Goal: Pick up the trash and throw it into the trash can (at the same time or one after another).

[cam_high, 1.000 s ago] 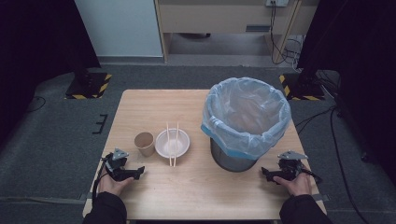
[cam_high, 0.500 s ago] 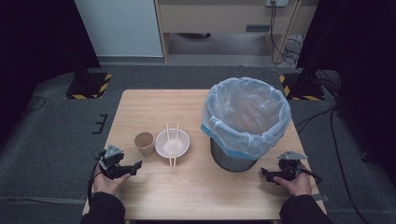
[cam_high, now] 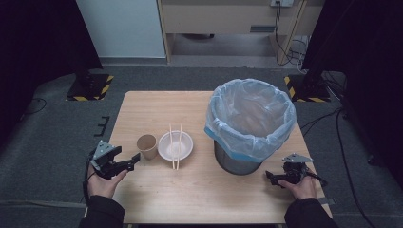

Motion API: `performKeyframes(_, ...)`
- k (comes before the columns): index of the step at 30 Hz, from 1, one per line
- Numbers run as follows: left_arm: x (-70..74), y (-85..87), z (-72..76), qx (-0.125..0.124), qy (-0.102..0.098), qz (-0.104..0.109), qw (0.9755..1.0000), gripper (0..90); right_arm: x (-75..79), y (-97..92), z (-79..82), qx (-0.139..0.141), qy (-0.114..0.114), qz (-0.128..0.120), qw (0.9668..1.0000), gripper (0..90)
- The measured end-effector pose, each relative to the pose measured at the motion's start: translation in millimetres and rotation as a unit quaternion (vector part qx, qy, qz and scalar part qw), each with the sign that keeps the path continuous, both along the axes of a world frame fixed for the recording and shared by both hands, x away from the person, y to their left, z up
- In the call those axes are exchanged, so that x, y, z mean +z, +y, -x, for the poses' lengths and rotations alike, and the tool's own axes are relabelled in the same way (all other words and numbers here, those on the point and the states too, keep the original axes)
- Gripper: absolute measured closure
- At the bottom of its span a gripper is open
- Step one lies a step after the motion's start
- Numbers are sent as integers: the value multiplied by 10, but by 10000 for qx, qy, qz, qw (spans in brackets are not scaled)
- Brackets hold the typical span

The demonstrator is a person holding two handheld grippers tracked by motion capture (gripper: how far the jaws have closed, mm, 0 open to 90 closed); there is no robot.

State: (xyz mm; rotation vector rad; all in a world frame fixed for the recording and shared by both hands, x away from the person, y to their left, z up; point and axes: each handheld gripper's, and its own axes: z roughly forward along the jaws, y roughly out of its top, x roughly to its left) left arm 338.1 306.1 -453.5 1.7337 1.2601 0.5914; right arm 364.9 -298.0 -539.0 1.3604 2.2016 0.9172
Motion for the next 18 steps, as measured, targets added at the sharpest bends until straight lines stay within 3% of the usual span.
performKeyframes(8,168,16,-59,88,-410,211,9989,148,0,0,0,0,0,0,10000,8)
performKeyframes(15,188,32,-130,135,-434,226,9987,155,0,0,0,0,0,0,10000,7)
performKeyframes(18,164,7,-241,87,-386,158,9991,160,0,0,0,1,0,1,10000,7)
